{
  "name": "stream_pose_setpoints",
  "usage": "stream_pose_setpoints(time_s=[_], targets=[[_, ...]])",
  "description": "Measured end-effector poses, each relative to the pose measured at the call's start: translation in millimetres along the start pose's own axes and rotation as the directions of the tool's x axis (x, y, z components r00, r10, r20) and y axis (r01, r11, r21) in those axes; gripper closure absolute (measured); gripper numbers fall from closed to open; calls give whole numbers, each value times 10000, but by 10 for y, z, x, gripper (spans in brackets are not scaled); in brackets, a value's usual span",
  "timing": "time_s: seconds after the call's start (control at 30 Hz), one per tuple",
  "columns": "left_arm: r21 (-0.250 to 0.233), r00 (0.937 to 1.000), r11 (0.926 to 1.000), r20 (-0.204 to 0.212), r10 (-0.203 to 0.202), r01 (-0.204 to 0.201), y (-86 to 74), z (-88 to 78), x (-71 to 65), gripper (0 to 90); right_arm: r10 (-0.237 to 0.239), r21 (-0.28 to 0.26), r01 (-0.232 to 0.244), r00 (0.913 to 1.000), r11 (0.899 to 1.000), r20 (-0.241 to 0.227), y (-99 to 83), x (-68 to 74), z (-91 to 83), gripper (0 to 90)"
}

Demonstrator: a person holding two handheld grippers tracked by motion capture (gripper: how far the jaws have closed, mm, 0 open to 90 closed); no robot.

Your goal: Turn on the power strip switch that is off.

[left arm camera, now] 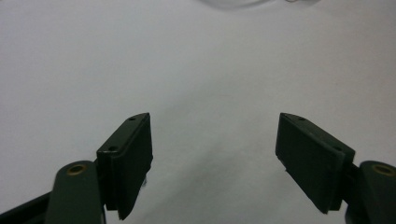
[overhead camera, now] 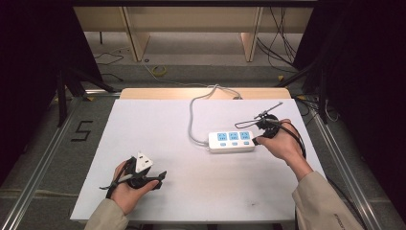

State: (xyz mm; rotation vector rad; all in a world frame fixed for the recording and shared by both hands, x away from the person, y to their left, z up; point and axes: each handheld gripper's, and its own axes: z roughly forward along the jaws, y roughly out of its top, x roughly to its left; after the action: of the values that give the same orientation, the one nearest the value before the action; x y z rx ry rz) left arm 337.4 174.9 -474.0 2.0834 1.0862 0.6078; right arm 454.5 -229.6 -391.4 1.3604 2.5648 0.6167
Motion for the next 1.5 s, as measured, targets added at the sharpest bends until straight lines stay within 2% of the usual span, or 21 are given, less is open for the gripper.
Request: stream_pose_setpoints(time_s=[1.5], targets=[[61,10000,9999,48,83,-83,0,3,-4,272,172,498,-177,9998,9986,88,193,-48,179,900]])
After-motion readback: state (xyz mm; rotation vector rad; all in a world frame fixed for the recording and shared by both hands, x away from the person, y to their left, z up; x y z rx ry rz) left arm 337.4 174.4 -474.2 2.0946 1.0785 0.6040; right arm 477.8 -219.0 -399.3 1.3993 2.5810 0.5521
